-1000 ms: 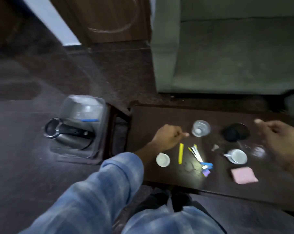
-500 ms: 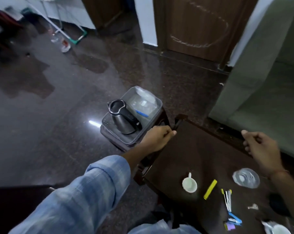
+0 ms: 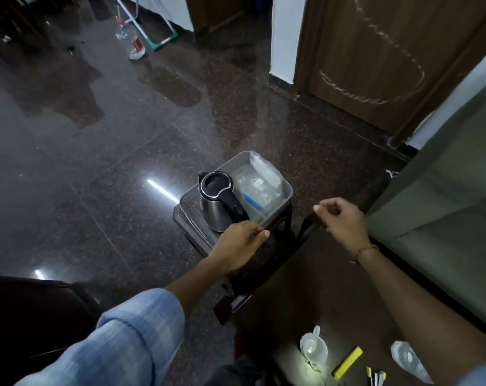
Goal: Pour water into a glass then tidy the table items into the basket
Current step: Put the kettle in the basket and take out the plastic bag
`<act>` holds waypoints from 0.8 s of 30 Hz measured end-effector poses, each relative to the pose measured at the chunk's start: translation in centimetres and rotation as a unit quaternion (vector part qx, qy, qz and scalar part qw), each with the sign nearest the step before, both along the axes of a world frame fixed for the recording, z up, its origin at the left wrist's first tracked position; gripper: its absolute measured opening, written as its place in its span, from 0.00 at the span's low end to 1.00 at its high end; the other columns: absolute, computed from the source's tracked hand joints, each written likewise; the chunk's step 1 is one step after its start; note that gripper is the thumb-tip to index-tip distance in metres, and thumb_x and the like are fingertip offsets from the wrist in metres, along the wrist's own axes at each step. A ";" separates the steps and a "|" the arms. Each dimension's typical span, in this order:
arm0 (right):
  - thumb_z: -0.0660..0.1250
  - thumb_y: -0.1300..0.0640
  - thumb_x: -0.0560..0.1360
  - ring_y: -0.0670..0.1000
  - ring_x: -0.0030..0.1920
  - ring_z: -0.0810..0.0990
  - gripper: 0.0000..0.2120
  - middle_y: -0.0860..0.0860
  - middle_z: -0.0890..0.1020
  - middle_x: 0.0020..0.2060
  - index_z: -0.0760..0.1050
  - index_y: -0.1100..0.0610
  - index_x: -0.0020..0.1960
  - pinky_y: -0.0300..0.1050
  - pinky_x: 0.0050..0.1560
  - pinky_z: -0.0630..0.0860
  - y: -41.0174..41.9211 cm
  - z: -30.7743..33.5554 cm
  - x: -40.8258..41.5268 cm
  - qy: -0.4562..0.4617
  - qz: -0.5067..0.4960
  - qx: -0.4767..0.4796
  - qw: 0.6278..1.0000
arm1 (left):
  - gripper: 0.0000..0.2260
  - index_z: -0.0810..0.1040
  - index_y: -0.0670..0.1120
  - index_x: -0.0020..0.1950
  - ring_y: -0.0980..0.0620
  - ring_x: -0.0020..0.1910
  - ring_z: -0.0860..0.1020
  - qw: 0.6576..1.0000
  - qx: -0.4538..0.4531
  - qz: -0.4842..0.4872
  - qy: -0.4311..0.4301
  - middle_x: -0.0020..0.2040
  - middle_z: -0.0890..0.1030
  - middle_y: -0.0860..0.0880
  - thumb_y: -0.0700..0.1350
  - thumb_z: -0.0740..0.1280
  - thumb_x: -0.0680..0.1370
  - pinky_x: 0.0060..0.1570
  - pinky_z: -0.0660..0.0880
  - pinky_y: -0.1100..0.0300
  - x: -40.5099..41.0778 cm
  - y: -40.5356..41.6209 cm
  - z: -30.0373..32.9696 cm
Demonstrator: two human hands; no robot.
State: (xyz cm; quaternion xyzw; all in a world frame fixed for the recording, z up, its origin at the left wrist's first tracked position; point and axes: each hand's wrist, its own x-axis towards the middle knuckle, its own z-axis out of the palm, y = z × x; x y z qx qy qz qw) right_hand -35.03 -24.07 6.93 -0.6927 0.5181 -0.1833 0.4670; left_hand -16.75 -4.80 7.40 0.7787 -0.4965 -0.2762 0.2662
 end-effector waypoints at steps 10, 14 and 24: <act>0.73 0.54 0.68 0.54 0.52 0.80 0.20 0.56 0.82 0.53 0.78 0.59 0.58 0.48 0.56 0.78 -6.5 -8.8 15.8 0.091 0.038 -0.024 0.995 | 0.08 0.78 0.53 0.50 0.59 0.42 0.77 0.997 -0.027 -0.038 0.067 0.49 0.75 0.57 0.54 0.63 0.78 0.45 0.78 0.57 2.1 0.7 -3.3; 0.72 0.57 0.68 0.58 0.57 0.78 0.27 0.60 0.77 0.60 0.73 0.61 0.66 0.47 0.60 0.74 -8.2 -12.3 18.4 0.129 0.025 -0.045 0.990 | 0.06 0.76 0.54 0.51 0.60 0.44 0.77 0.996 -0.036 -0.058 0.065 0.52 0.75 0.58 0.54 0.63 0.79 0.44 0.78 0.56 1.8 1.5 -5.1; 0.65 0.61 0.72 0.62 0.48 0.80 0.11 0.63 0.80 0.51 0.82 0.63 0.50 0.46 0.51 0.76 -9.1 -13.7 19.2 0.166 0.028 -0.143 0.975 | 0.06 0.78 0.53 0.53 0.59 0.45 0.77 0.996 -0.018 -0.050 0.069 0.53 0.77 0.57 0.51 0.64 0.79 0.45 0.78 0.55 2.8 1.2 -6.1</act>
